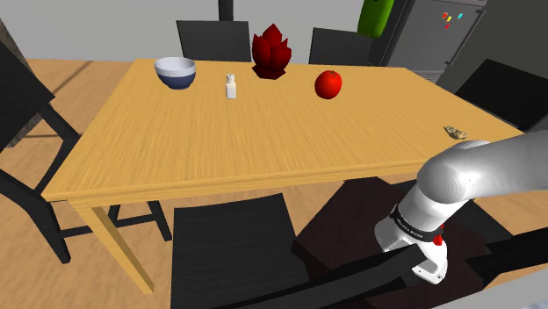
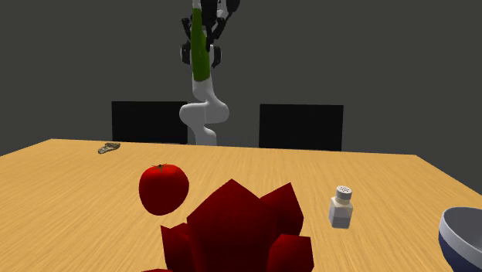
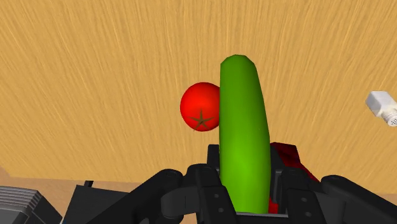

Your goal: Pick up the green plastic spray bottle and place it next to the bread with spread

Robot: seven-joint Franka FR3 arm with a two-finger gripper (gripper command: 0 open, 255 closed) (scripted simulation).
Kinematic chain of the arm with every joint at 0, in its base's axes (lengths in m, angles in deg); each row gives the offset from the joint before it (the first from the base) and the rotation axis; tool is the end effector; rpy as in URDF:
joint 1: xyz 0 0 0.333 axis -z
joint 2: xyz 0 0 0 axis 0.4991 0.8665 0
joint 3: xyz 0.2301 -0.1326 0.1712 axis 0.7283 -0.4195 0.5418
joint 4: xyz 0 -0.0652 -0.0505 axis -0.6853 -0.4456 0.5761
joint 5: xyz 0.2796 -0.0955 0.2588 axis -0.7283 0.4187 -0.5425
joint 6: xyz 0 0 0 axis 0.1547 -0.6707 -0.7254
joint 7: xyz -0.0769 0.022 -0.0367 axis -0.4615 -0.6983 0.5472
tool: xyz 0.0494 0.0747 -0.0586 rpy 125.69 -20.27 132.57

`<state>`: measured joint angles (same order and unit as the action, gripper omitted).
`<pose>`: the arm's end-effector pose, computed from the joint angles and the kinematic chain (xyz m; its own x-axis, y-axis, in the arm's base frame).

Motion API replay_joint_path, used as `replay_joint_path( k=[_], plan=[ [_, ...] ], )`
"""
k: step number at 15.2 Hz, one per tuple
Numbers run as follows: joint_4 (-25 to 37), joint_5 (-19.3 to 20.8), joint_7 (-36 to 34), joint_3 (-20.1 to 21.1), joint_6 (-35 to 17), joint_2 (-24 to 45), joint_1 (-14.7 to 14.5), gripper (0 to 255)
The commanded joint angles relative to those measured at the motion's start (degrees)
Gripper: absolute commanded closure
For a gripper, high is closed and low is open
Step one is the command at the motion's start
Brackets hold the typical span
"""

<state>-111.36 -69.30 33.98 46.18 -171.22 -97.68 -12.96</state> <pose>0.3080 -0.0797 0.7722 0.7257 -0.5199 0.4506 -0.5832 -0.8123 0.0021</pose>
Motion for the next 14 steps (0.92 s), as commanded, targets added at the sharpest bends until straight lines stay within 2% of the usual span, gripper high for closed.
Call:
replay_joint_path(
  k=[1, 7, 14],
  plan=[
    [-1.06, 0.58, 2.90, -2.74, -0.01, -1.44, 0.23, 255],
    [-1.96, 2.61, 10.76, -10.37, 0.12, -3.70, 1.00, 255],
    [-0.12, 4.97, 20.07, -19.55, 0.28, -3.77, 1.62, 255]
  ],
)
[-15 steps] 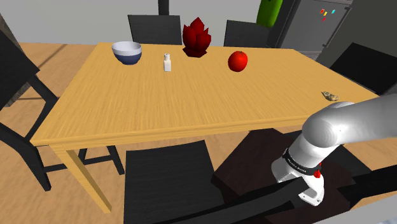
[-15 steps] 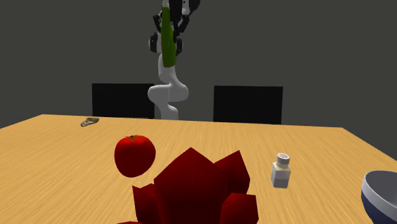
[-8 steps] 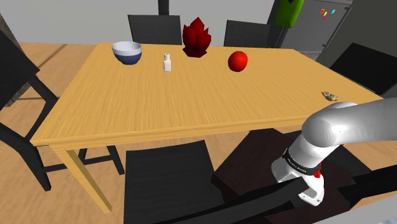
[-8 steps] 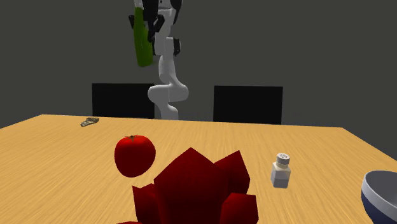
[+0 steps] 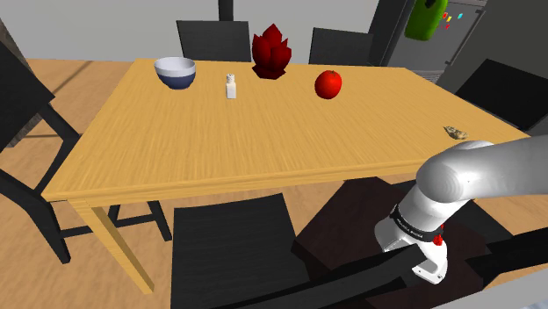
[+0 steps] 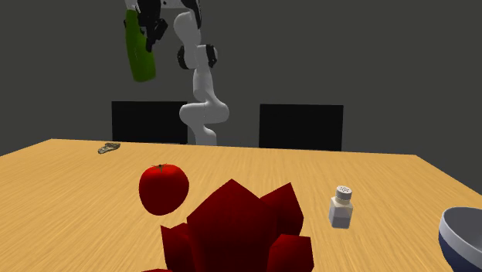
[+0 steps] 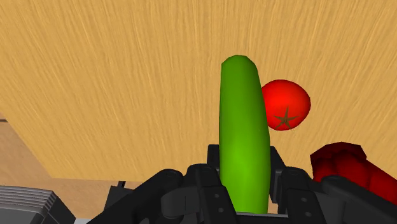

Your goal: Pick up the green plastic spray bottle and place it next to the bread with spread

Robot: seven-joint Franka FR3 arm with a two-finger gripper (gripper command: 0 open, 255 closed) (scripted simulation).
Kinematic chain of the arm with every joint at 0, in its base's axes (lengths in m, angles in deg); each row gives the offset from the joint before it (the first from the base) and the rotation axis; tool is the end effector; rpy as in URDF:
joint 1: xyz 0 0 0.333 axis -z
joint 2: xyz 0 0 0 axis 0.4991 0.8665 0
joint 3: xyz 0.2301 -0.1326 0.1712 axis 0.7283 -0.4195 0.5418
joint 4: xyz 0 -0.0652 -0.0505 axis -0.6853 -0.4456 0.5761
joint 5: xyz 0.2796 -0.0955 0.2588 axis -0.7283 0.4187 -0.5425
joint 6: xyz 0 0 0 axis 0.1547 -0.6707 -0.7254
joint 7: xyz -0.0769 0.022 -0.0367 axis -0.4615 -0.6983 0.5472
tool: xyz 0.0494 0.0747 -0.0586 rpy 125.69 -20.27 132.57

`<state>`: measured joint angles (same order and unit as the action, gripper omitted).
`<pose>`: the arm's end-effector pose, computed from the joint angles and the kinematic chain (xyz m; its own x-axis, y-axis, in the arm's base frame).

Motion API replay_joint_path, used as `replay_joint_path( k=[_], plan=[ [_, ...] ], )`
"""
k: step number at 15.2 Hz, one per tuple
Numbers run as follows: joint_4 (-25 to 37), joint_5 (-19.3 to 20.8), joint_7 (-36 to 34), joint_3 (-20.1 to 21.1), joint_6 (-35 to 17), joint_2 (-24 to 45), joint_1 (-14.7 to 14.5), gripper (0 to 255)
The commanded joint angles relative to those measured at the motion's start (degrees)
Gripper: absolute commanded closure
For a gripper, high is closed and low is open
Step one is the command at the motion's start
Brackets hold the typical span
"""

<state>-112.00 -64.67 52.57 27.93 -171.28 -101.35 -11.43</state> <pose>0.2085 -0.2376 0.7711 0.7257 -0.5202 0.4503 -0.5832 -0.8124 0.0013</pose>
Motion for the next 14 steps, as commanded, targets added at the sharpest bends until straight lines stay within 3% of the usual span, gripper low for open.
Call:
replay_joint_path(
  k=[1, 8, 14],
  plan=[
    [1.04, 0.63, 2.83, -2.65, 0.35, 0.11, 0.11, 255],
    [6.50, 1.97, 12.43, -12.67, 0.56, 3.15, -0.61, 255],
    [13.89, 1.63, 21.04, -22.78, 1.02, 7.88, -3.15, 255]
  ],
)
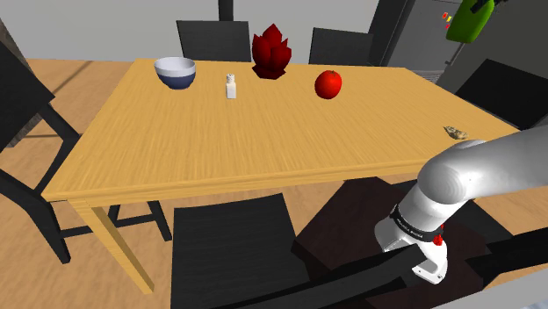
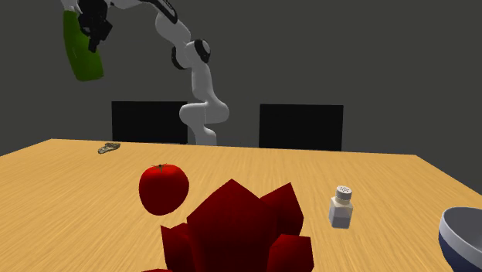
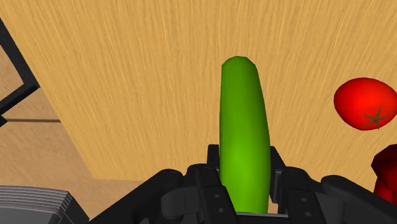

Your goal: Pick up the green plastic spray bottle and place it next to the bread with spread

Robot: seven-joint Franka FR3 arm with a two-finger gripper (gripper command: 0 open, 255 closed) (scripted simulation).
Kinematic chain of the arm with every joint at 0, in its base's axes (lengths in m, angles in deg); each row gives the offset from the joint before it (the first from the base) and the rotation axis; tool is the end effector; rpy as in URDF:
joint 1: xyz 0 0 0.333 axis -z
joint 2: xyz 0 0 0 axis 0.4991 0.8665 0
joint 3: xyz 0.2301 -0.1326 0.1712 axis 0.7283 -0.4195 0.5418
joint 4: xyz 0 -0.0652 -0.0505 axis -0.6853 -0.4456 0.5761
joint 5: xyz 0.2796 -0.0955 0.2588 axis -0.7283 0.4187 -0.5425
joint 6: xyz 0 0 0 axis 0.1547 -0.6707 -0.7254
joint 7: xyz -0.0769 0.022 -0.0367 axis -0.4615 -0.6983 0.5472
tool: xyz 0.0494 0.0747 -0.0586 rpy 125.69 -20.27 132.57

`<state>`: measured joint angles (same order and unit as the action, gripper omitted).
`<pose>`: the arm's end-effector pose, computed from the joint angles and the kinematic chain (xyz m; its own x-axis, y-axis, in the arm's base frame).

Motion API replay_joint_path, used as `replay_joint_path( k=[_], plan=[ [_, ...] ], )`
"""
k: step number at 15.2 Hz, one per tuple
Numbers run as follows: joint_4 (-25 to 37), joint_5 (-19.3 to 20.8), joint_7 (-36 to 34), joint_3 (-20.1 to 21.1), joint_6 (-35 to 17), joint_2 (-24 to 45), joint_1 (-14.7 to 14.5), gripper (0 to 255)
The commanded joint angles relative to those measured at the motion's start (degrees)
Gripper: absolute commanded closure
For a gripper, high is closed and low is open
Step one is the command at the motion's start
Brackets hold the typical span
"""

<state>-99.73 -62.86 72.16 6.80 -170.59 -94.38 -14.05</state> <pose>0.1061 -0.3933 0.7712 0.7260 -0.5199 0.4502 -0.5825 -0.8128 0.0008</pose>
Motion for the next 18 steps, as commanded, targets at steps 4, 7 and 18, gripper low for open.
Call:
replay_joint_path(
  k=[4, 7, 18],
  plan=[
    [8.15, -1.74, 7.63, -10.15, 1.01, 5.26, -3.86, 255],
    [10.56, -2.70, 10.64, -14.89, 0.74, 7.17, -5.91, 255],
    [-2.38, 0.16, 9.64, -12.85, -7.39, 2.11, -2.18, 255]
  ],
)
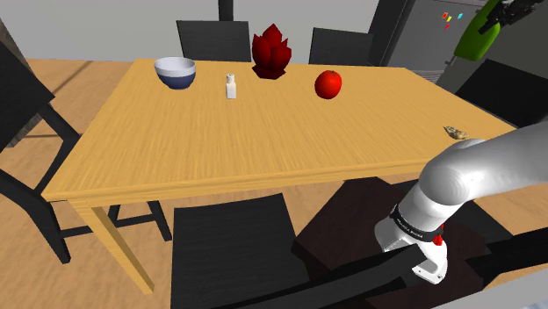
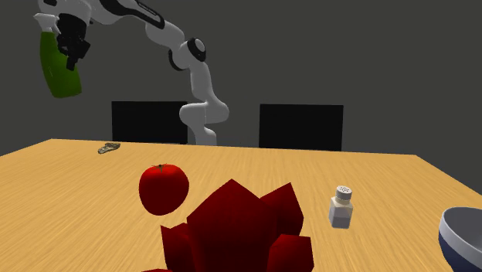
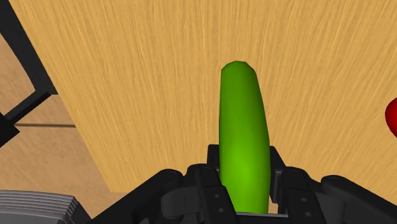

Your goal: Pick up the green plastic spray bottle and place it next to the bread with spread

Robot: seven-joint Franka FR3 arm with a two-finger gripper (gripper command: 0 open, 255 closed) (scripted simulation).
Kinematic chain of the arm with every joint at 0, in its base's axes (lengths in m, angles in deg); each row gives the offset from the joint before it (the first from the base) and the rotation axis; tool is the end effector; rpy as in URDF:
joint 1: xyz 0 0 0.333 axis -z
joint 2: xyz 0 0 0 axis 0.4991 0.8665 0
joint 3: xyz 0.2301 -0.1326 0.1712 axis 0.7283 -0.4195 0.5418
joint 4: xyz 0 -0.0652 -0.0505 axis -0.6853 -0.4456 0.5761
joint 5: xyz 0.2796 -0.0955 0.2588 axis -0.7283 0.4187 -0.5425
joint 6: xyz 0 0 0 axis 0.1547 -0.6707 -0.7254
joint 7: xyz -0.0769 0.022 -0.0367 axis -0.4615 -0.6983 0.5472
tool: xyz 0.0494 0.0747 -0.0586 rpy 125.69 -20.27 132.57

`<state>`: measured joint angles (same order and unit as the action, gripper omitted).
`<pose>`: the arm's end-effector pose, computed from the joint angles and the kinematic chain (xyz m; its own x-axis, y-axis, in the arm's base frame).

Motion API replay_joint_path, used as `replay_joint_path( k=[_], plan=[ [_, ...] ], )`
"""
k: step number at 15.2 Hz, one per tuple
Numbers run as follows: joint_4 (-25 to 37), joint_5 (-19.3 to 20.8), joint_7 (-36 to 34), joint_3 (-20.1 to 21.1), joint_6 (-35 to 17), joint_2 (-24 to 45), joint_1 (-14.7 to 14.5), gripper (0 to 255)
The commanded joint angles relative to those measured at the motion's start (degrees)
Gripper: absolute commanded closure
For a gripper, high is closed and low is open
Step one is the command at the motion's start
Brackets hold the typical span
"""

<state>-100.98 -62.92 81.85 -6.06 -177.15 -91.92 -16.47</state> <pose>0.0560 -0.4685 0.7155 0.7267 -0.5190 0.4500 -0.5820 -0.8132 0.0019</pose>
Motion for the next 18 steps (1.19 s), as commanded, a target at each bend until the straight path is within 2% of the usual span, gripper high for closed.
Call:
replay_joint_path(
  k=[1, 18],
  plan=[
    [-2.18, 0.44, -0.10, 0.06, -1.55, -0.71, 0.50, 255],
    [-17.80, 3.79, -0.27, -1.46, -13.37, -4.91, 3.76, 255]
  ],
)
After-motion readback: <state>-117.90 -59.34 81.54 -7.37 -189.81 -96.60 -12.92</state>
